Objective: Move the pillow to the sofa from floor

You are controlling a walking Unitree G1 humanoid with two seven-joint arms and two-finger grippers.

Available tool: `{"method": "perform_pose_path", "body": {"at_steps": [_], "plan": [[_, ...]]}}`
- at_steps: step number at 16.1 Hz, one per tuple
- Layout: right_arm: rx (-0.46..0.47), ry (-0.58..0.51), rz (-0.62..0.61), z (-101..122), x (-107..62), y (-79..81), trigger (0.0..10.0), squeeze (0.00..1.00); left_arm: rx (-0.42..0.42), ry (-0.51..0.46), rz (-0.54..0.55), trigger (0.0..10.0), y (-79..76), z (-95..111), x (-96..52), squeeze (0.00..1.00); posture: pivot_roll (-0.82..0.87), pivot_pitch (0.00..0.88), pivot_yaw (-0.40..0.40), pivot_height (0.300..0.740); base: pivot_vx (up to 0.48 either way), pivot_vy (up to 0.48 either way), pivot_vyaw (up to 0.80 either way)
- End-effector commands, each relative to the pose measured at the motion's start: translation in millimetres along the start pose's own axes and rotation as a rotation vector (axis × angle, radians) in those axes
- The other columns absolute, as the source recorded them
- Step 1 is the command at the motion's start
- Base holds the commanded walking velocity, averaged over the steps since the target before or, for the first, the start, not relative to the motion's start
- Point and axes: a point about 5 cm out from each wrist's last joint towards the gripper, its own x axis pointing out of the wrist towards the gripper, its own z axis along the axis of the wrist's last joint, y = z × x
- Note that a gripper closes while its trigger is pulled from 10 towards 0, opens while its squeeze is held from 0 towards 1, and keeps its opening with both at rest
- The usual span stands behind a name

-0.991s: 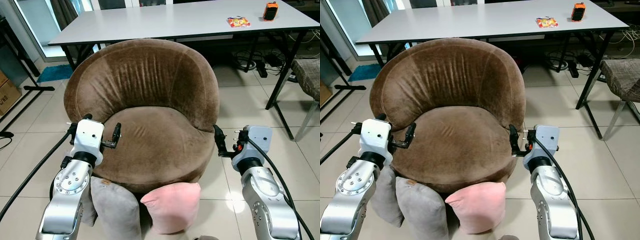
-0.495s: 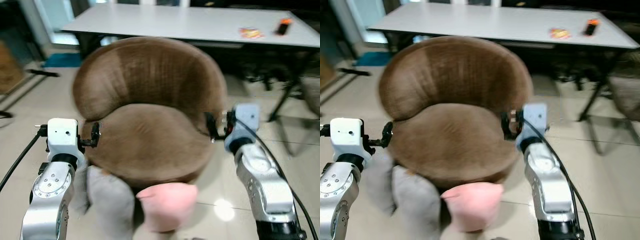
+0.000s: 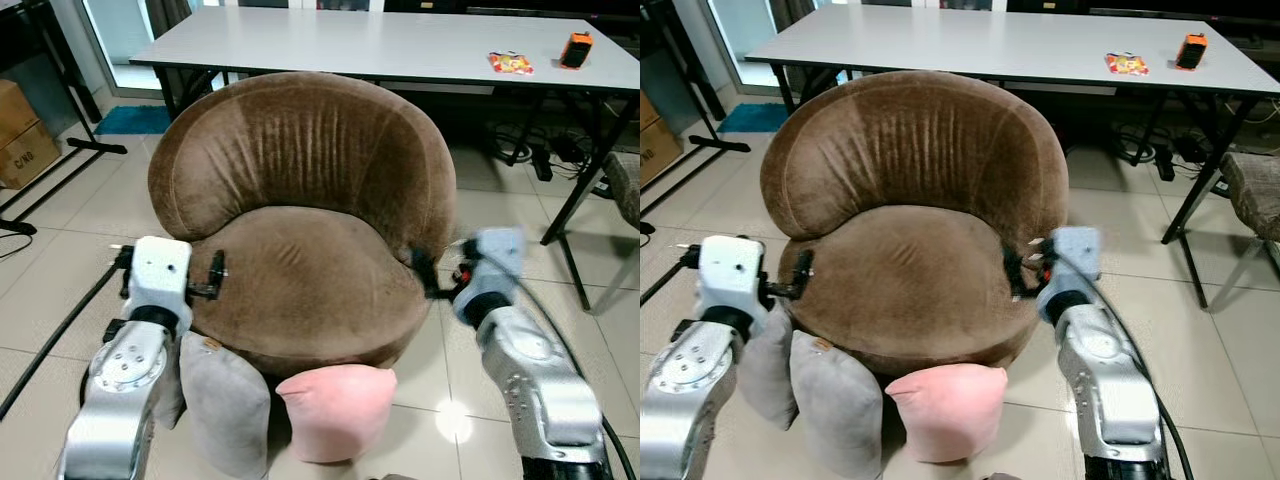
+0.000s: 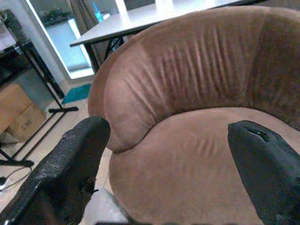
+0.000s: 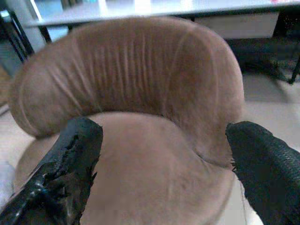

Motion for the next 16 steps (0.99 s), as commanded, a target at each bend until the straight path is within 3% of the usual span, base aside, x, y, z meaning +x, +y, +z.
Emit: {"method": "perform_pose_path", "body": {"at_steps": [1, 3, 5, 8, 9, 11, 14, 16], "plan": [[-0.03, -0.013, -0.006, 1.7, -3.7, -1.3, 10.0, 1.0, -0.016, -0.017, 0.023, 10.0, 0.8, 5.0, 2.0, 0.0, -0.06, 0.0, 0.045, 0.74, 0.0, 0.0, 0.0], [-0.114, -0.026, 0.004, 2.2, -3.5, -0.6, 10.0, 1.0, -0.048, -0.027, 0.038, 10.0, 0.7, 8.8, 2.4, 0.0, -0.06, 0.0, 0.043, 0.74, 0.0, 0.0, 0.0], [-0.086, -0.075, 0.039, 5.3, -0.3, 6.6, 10.0, 1.0, -0.087, -0.133, 0.097, 10.0, 6.2, 11.5, 1.1, 0.0, -0.08, 0.0, 0.042, 0.74, 0.0, 0.0, 0.8], [-0.089, -0.108, 0.065, 13.1, 5.5, 14.3, 10.0, 1.0, -0.051, -0.098, 0.047, 10.0, -0.7, 10.6, 2.6, 0.0, -0.06, 0.0, 0.036, 0.74, 0.0, 0.0, 0.8], [-0.178, -0.14, 0.062, 14.8, 9.4, 17.6, 10.0, 1.0, -0.055, -0.094, 0.036, 10.0, -0.3, 12.0, 2.7, 0.0, -0.07, 0.0, 0.037, 0.74, 0.0, 0.0, 0.8], [-0.244, -0.144, 0.061, 15.9, 11.7, 18.6, 10.0, 1.0, -0.035, -0.104, 0.047, 10.0, 1.8, 11.5, 4.0, 0.0, -0.07, 0.0, 0.03, 0.74, 0.0, 0.0, 0.63], [-0.264, -0.124, 0.019, 15.5, 13.2, 15.8, 10.0, 1.0, -0.025, -0.11, 0.044, 10.0, 0.8, 10.4, 3.1, 0.0, -0.07, 0.0, 0.027, 0.74, 0.0, 0.0, 0.0], [-0.228, -0.106, -0.024, 11.7, 14.6, 13.9, 10.0, 1.0, -0.026, -0.11, 0.041, 10.0, 0.8, 11.6, 3.2, 0.0, -0.07, 0.0, 0.021, 0.74, 0.0, -0.137, 0.0]]}}
